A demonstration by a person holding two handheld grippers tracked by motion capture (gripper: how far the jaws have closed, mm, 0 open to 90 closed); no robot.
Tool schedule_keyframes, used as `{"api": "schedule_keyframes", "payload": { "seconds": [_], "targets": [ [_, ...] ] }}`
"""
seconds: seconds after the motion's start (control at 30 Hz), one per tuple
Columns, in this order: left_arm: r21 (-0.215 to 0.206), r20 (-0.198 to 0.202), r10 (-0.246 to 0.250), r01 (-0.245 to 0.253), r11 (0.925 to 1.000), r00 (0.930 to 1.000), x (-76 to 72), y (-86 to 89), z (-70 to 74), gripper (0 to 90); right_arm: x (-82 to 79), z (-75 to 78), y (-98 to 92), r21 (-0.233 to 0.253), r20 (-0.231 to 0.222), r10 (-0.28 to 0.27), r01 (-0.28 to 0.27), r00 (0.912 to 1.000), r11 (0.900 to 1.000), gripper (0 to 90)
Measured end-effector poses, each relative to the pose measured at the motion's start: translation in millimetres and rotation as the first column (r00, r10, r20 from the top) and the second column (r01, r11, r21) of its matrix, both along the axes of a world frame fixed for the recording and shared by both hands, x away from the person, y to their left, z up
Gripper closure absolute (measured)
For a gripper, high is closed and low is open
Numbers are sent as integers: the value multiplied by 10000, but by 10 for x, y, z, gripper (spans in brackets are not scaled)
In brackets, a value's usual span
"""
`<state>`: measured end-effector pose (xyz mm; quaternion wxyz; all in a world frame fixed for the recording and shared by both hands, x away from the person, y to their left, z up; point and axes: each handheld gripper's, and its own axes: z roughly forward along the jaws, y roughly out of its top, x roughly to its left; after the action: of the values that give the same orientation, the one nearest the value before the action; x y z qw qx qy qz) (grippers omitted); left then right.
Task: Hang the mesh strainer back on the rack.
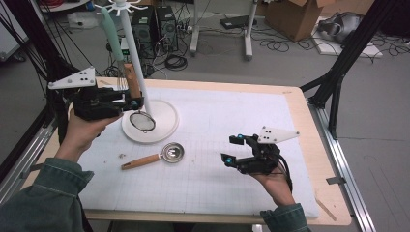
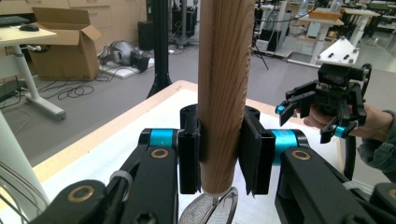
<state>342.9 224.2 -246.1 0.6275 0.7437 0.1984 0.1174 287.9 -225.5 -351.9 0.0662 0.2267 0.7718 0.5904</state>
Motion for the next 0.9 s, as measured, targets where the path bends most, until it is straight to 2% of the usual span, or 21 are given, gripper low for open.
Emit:
{"api": "schedule_keyframes", "payload": {
  "seconds": [0.23, 0.63, 0.9],
  "targets": [
    [-98, 12, 28, -28, 9999, 10000, 93, 38, 142, 710, -19, -20, -59, 11, 74, -107, 107, 9999, 9999, 275],
    [85, 52, 38, -39, 10000, 10000, 239, 35, 368, 711, -19, -21, -114, 24, -4, -176, 176, 9998, 9998, 272],
    [-184, -32, -16, 15, 9998, 10000, 357, 89, 473, 710, -2, -14, -102, -7, -19, -125, 125, 9999, 9999, 271]
  ]
}}
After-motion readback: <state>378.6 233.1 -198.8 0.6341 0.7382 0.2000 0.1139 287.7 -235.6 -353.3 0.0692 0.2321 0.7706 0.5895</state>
